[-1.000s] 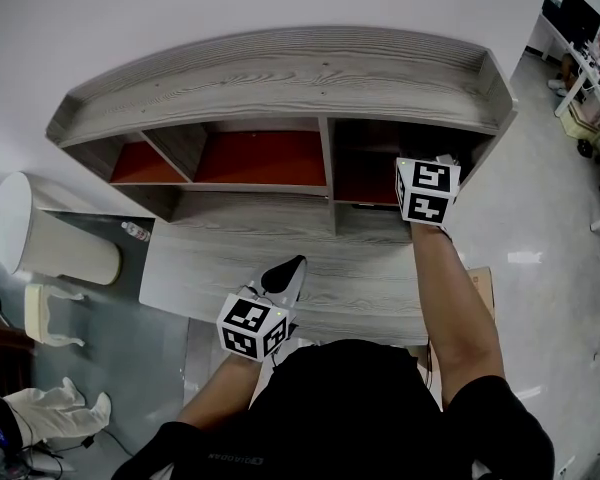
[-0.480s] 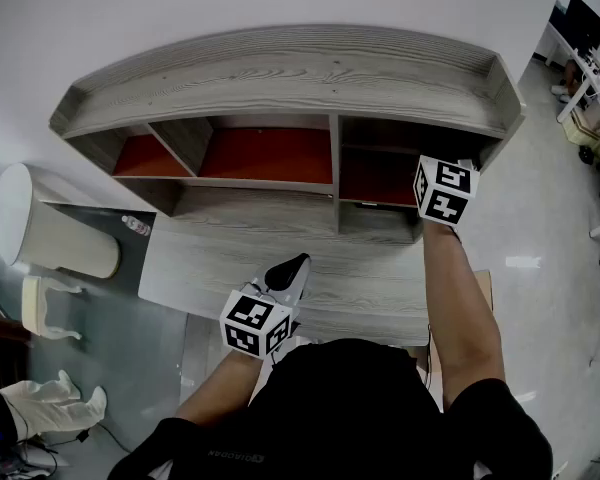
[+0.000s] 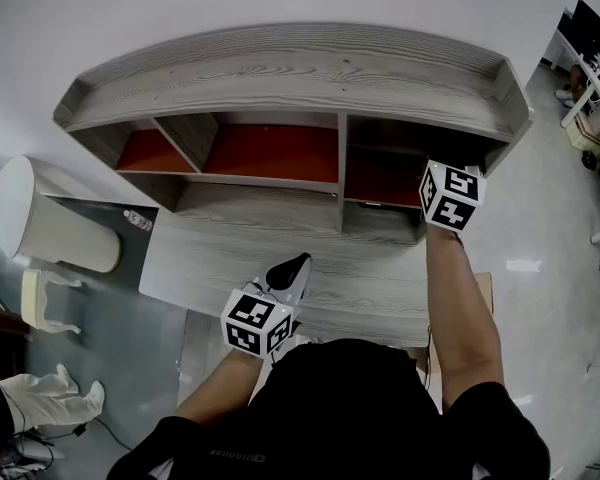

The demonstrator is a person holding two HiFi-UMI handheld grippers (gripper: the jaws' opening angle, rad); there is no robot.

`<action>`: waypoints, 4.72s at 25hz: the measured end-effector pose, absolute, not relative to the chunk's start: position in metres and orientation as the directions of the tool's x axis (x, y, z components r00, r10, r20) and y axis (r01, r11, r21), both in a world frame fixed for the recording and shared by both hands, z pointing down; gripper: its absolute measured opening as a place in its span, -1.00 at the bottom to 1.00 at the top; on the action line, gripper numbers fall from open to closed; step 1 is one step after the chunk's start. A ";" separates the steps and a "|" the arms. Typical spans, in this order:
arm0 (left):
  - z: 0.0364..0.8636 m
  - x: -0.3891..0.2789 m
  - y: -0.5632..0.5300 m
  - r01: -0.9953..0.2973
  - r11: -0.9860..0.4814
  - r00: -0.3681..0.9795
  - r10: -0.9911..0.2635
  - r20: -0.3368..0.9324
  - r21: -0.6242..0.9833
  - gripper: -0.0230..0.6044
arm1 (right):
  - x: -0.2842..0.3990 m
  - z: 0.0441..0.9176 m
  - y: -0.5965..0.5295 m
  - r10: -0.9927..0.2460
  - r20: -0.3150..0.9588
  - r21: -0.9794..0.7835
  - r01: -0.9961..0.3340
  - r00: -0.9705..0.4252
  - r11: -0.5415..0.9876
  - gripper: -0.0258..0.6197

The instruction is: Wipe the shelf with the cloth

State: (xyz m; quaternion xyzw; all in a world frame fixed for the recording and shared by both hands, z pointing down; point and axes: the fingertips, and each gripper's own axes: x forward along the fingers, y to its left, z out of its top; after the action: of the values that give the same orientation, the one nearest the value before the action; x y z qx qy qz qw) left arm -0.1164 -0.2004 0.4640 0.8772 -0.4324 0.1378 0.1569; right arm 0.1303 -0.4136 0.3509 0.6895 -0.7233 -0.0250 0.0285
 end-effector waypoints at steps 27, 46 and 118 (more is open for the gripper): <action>0.469 -0.144 -0.189 -0.851 -0.490 0.524 -0.765 0.375 0.188 -0.90 | -0.030 0.424 -0.414 -0.884 0.156 0.192 -0.864 -0.441 0.465 -0.61; 0.470 -0.142 -0.189 -0.853 -0.486 0.520 -0.762 0.385 0.191 -0.90 | -0.025 0.457 -0.435 -0.879 0.236 0.189 -0.868 -0.415 0.460 -0.61; 0.460 -0.135 -0.200 -0.747 -0.638 0.660 -0.672 0.336 0.190 -0.90 | 0.111 0.447 -0.385 -0.961 0.230 0.023 -0.986 -0.153 0.163 -0.61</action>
State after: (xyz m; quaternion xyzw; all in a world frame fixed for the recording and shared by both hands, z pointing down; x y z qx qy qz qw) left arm -0.1349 -0.1998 0.4603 0.8972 -0.3953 0.1179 0.1579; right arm 0.1105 -0.3854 0.4466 0.6436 -0.7565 0.0661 0.0954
